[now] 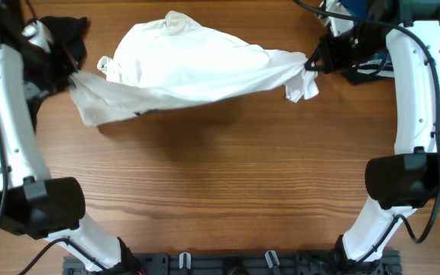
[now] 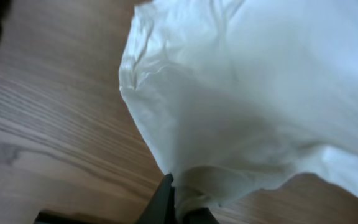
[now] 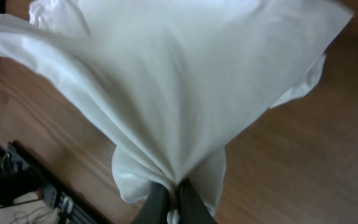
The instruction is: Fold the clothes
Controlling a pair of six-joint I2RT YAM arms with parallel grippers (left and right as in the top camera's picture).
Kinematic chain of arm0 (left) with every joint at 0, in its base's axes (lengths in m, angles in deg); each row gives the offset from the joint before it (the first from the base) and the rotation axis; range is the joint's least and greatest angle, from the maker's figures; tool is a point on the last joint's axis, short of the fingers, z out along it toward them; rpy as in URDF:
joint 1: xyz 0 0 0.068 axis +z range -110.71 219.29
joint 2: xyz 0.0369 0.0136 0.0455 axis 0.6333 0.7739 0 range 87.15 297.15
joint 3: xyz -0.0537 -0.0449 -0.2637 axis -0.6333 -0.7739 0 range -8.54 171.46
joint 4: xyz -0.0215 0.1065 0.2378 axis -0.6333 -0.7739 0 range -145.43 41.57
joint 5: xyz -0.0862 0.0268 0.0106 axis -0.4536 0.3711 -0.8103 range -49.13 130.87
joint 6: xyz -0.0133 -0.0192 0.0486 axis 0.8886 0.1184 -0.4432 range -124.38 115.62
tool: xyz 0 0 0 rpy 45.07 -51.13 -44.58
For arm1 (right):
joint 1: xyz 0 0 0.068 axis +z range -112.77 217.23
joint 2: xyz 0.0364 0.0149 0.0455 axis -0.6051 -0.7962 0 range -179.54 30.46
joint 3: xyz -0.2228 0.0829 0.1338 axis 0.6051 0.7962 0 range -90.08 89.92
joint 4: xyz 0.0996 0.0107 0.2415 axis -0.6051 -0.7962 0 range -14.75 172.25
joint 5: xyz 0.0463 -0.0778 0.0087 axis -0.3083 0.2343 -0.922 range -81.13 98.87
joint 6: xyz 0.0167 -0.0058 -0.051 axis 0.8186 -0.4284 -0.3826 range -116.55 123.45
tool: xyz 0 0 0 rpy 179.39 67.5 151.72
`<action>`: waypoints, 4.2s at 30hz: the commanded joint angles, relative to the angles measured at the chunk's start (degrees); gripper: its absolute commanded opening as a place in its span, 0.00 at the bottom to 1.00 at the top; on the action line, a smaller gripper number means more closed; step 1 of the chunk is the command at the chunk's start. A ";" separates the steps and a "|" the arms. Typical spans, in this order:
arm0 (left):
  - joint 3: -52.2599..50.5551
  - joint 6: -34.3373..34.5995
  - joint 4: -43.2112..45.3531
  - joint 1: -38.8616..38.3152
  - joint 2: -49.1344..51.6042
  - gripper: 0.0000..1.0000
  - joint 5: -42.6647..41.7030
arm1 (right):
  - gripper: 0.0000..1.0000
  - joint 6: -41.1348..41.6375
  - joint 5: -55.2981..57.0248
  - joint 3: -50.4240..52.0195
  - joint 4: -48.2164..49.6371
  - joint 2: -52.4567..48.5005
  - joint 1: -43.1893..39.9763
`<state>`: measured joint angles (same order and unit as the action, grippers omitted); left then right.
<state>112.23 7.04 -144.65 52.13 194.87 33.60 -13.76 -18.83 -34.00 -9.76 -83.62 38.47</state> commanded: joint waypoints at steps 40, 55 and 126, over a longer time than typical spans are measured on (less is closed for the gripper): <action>-63.36 17.35 35.56 -5.33 -27.10 0.29 9.92 | 0.55 50.66 28.94 73.48 28.81 29.70 25.05; -63.36 17.35 37.79 -5.33 -27.10 0.29 9.94 | 0.04 57.96 33.29 76.52 32.54 24.92 24.57; -63.28 1.42 77.48 -13.68 -26.71 0.40 6.10 | 0.04 20.81 11.02 34.88 77.24 -4.04 -5.88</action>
<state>48.60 10.93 -71.32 38.49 168.19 38.06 9.74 -8.19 1.48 67.66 -87.41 31.84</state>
